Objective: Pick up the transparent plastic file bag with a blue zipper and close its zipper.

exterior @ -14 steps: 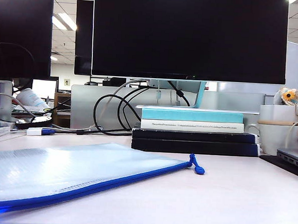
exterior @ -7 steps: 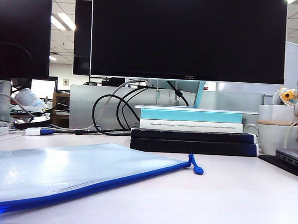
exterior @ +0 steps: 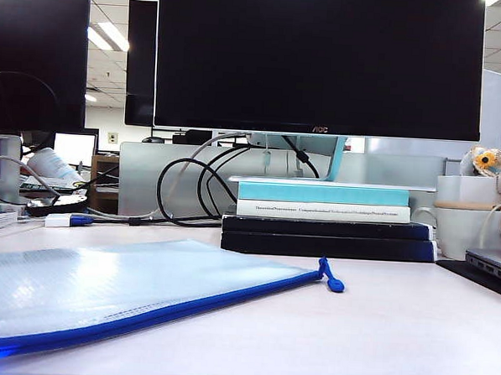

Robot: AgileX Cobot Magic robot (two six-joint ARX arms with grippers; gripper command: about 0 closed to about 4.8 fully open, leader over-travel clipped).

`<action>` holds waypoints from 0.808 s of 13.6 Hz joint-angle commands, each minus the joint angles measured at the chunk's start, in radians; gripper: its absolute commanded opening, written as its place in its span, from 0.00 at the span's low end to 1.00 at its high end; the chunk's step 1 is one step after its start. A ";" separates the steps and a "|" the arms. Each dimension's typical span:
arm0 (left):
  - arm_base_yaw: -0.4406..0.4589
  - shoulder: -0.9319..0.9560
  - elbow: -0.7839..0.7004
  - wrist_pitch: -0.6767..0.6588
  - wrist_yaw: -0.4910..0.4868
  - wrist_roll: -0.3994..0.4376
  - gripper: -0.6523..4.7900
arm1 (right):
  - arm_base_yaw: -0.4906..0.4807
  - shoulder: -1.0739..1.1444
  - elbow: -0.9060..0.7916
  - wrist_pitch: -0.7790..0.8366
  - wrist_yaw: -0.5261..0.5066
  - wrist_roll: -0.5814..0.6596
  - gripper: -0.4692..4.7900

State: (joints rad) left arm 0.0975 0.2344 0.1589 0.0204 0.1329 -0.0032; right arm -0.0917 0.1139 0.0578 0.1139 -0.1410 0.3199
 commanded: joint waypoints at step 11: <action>0.005 -0.234 -0.148 -0.124 -0.085 -0.023 0.11 | 0.001 -0.027 -0.051 -0.032 0.086 -0.095 0.09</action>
State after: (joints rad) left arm 0.1028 0.0036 0.0174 -0.1146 0.0196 -0.0288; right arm -0.0914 0.0864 0.0139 0.0410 -0.0128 0.2127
